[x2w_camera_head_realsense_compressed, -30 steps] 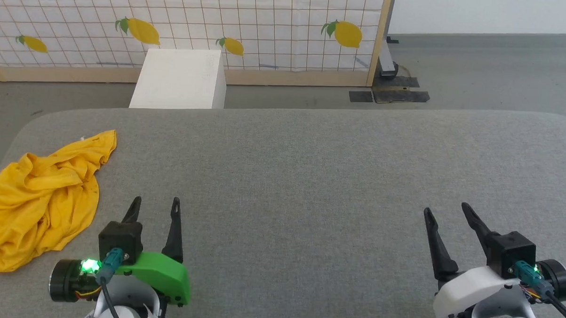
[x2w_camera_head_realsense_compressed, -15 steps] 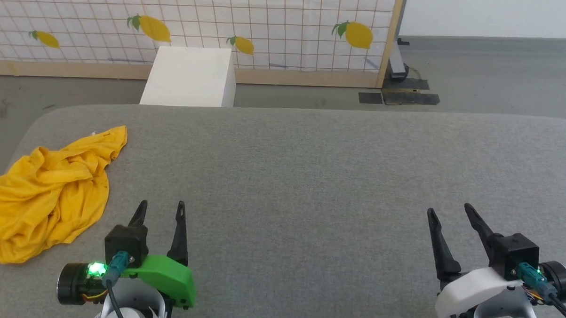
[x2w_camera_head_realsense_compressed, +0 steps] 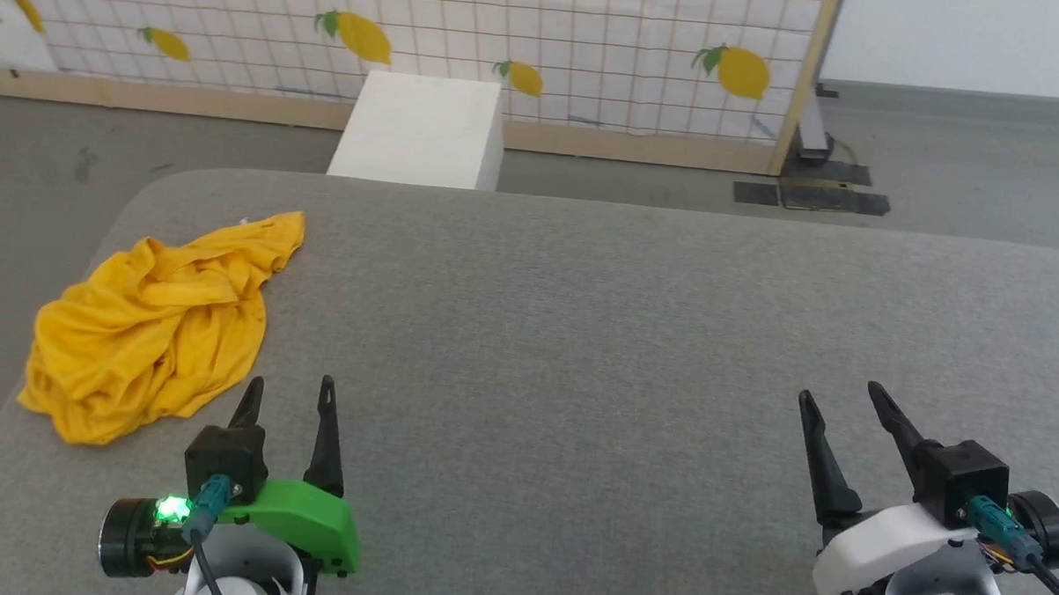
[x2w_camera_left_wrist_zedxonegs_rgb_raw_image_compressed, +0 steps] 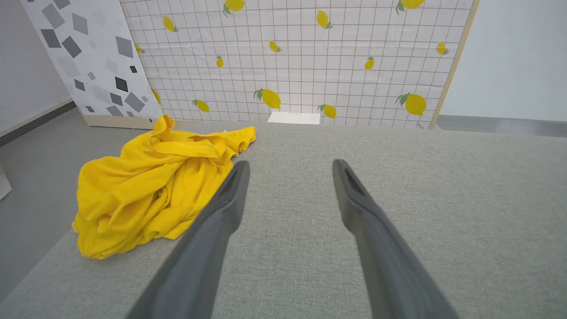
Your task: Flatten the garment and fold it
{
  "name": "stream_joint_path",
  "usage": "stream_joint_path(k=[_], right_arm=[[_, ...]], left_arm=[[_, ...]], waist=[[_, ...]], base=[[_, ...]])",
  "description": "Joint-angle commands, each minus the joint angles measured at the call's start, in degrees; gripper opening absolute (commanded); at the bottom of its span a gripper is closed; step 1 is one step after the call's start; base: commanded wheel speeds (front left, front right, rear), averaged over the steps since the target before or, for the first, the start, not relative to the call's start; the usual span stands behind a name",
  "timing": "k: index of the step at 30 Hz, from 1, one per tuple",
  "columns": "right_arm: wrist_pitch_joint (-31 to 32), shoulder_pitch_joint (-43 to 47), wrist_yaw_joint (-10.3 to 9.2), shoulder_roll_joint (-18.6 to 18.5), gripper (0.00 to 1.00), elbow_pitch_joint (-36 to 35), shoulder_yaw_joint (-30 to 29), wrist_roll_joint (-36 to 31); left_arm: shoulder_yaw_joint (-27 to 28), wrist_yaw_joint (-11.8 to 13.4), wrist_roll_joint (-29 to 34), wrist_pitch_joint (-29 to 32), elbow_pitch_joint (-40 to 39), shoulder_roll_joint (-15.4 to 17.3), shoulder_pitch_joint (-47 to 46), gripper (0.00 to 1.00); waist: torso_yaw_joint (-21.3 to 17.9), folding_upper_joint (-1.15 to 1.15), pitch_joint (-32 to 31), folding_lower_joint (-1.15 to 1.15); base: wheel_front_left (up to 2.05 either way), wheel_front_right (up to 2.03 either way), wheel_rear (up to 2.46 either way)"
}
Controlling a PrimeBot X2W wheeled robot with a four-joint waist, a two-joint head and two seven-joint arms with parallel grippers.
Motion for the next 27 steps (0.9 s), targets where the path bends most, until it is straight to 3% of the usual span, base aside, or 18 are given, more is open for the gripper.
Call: stream_joint_path(k=[1, 27], right_arm=[[-0.61, -0.20, -0.03, 0.04, 1.00, 0.28, -0.01, 0.41], [-3.03, -0.59, -0.05, 0.06, 1.00, 1.56, 0.06, 1.51]], left_arm=[[0.04, 0.48, -0.74, -0.70, 0.27, 0.44, -0.51, 1.00], [0.52, 3.11, -3.24, -3.80, 1.94, 0.40, -0.14, 1.00]], waist=[[1.64, 0.00, 0.01, 0.00], [11.22, 0.00, 0.55, 0.00]], base=[[0.00, 0.00, 0.00], [-0.01, -0.01, -0.01]])
